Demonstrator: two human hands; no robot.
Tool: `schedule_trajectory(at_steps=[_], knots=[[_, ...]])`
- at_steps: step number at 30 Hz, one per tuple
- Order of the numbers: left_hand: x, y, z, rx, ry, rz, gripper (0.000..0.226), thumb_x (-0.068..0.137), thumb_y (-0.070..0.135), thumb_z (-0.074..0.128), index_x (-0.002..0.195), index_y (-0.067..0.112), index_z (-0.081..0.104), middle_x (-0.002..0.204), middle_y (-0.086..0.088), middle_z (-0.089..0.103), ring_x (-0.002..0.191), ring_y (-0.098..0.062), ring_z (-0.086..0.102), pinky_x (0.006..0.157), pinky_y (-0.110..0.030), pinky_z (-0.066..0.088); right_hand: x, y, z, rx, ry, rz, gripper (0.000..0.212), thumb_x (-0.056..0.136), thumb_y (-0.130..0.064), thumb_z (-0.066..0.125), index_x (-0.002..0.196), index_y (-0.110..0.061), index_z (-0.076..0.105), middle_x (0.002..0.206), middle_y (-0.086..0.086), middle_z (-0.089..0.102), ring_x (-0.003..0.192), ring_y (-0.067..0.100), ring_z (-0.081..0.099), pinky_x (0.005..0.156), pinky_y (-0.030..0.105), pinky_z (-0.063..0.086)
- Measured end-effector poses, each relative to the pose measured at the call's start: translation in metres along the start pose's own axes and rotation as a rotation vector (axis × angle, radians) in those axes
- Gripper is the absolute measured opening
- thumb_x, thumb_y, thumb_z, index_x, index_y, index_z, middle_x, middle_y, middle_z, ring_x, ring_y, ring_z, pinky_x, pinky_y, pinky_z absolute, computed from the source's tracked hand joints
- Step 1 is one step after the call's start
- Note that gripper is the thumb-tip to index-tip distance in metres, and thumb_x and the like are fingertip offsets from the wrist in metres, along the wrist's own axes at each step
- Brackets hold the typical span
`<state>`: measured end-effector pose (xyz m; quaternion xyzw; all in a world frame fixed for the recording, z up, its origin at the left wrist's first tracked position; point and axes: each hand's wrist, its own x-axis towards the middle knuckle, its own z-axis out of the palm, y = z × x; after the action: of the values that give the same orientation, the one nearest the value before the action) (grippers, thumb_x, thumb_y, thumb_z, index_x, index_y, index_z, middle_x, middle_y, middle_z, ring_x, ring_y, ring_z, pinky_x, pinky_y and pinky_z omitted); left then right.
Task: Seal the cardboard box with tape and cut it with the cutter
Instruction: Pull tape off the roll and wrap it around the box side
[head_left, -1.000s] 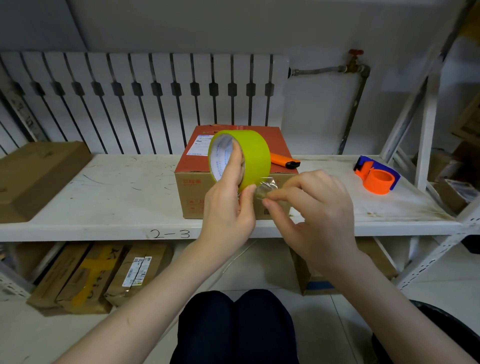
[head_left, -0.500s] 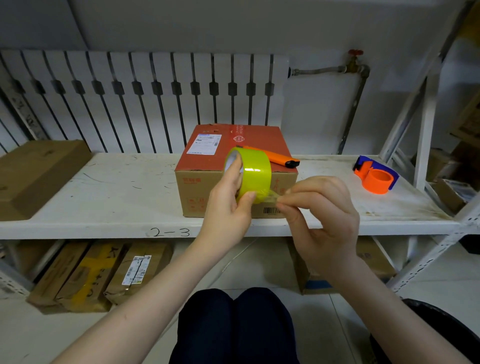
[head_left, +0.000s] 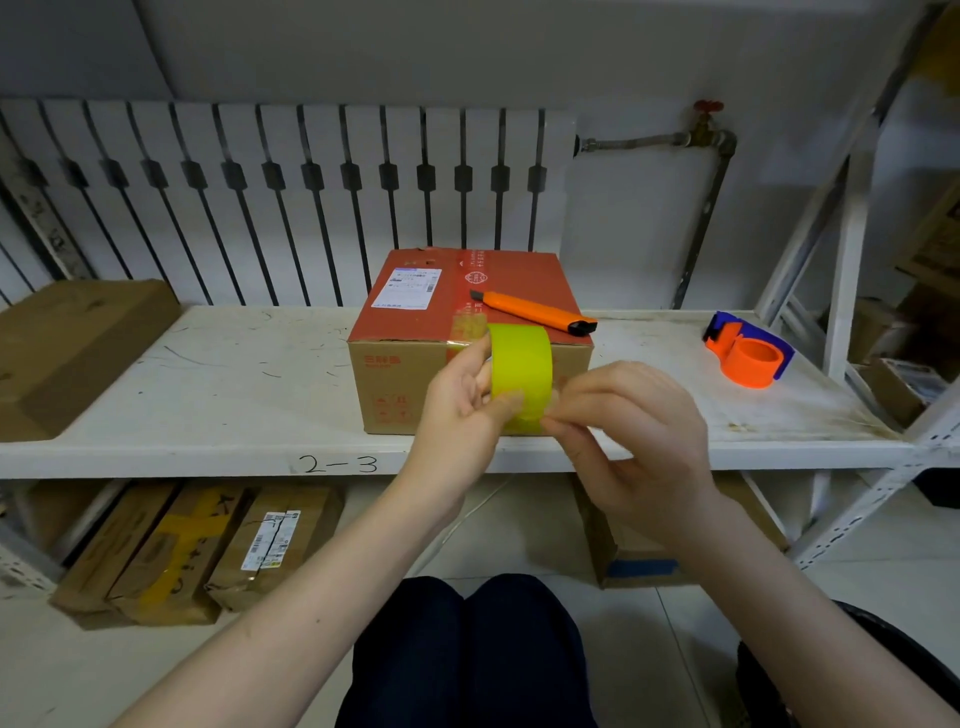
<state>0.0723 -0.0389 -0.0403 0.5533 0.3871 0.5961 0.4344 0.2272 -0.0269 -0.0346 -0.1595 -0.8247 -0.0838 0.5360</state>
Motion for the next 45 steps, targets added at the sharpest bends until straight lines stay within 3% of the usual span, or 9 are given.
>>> schedule_trajectory(at_steps=[4,9,18,22,26,32,37,40,45], knots=[[-0.002,0.001,0.005,0.003,-0.011,0.058,0.049,0.083,-0.003,0.053,0.131,0.007,0.048,0.12,-0.01,0.065,0.111,-0.016,0.063,0.095,-0.03,0.051,0.009,0.0,-0.001,0.12,-0.001,0.216,0.01,0.088,-0.01,0.058,0.083,-0.003,0.062,0.081,0.01,0.06,0.077,0.013,0.054,0.061,0.033,0.047],[0.001,0.001,0.004,0.022,0.021,0.087,0.052,0.088,-0.011,0.052,0.137,0.006,0.043,0.126,-0.013,0.063,0.115,-0.019,0.062,0.098,-0.036,0.05,0.01,-0.003,-0.001,0.156,-0.143,0.204,0.002,0.091,-0.016,0.055,0.092,-0.017,0.057,0.093,0.007,0.058,0.084,0.008,0.052,0.063,0.024,0.046],[0.003,0.008,-0.006,-0.203,-0.185,-0.088,0.061,0.072,0.003,0.035,0.132,-0.003,0.045,0.092,-0.002,0.068,0.076,-0.009,0.065,0.063,-0.017,0.05,-0.006,0.001,-0.005,-0.006,-0.261,0.067,0.015,0.094,-0.022,0.055,0.088,-0.014,0.066,0.088,0.002,0.07,0.077,0.026,0.063,0.06,0.042,0.049],[0.003,0.004,-0.002,-0.135,-0.121,-0.127,0.036,0.094,0.006,0.04,0.128,0.003,0.052,0.106,-0.007,0.066,0.086,-0.009,0.065,0.073,-0.018,0.049,-0.01,0.0,-0.006,-0.146,-0.354,-0.074,0.015,0.092,-0.016,0.059,0.082,-0.012,0.069,0.087,0.001,0.07,0.075,0.025,0.063,0.057,0.039,0.047],[0.003,0.0,-0.001,-0.063,-0.138,-0.12,0.038,0.094,-0.003,0.041,0.131,0.001,0.048,0.111,-0.011,0.065,0.089,-0.009,0.066,0.075,-0.017,0.049,-0.01,-0.001,-0.008,-0.125,-0.347,-0.099,0.014,0.092,-0.017,0.059,0.084,-0.012,0.069,0.091,0.002,0.071,0.074,0.023,0.062,0.055,0.038,0.047],[0.006,-0.002,-0.002,-0.01,-0.119,-0.13,0.044,0.092,0.006,0.045,0.136,0.007,0.044,0.13,-0.013,0.06,0.118,-0.029,0.058,0.096,-0.036,0.048,-0.01,-0.002,-0.01,-0.085,-0.212,-0.017,0.005,0.093,-0.016,0.058,0.098,-0.017,0.057,0.111,0.005,0.053,0.069,0.018,0.056,0.053,0.038,0.048],[0.007,-0.004,-0.003,-0.001,-0.082,-0.141,0.052,0.09,0.007,0.048,0.141,0.006,0.038,0.141,-0.02,0.05,0.132,-0.037,0.044,0.106,-0.045,0.038,-0.005,0.002,-0.012,-0.132,-0.215,-0.05,0.024,0.096,-0.022,0.054,0.092,-0.006,0.072,0.082,0.012,0.069,0.067,0.023,0.063,0.051,0.037,0.051],[0.007,-0.003,-0.002,0.006,-0.09,-0.123,0.059,0.086,0.011,0.049,0.143,0.007,0.034,0.145,-0.016,0.046,0.137,-0.031,0.04,0.114,-0.051,0.03,0.002,0.002,-0.011,-0.058,-0.222,0.122,0.018,0.091,-0.02,0.059,0.091,-0.008,0.072,0.082,0.006,0.07,0.074,0.014,0.061,0.062,0.027,0.051],[0.005,0.0,0.002,-0.041,-0.143,-0.076,0.042,0.093,-0.004,0.039,0.134,0.005,0.047,0.125,-0.01,0.062,0.115,-0.017,0.059,0.093,-0.025,0.048,0.016,0.007,-0.004,0.024,-0.215,0.387,0.014,0.09,-0.019,0.056,0.085,-0.01,0.066,0.076,0.0,0.061,0.067,0.008,0.048,0.06,0.016,0.039]])
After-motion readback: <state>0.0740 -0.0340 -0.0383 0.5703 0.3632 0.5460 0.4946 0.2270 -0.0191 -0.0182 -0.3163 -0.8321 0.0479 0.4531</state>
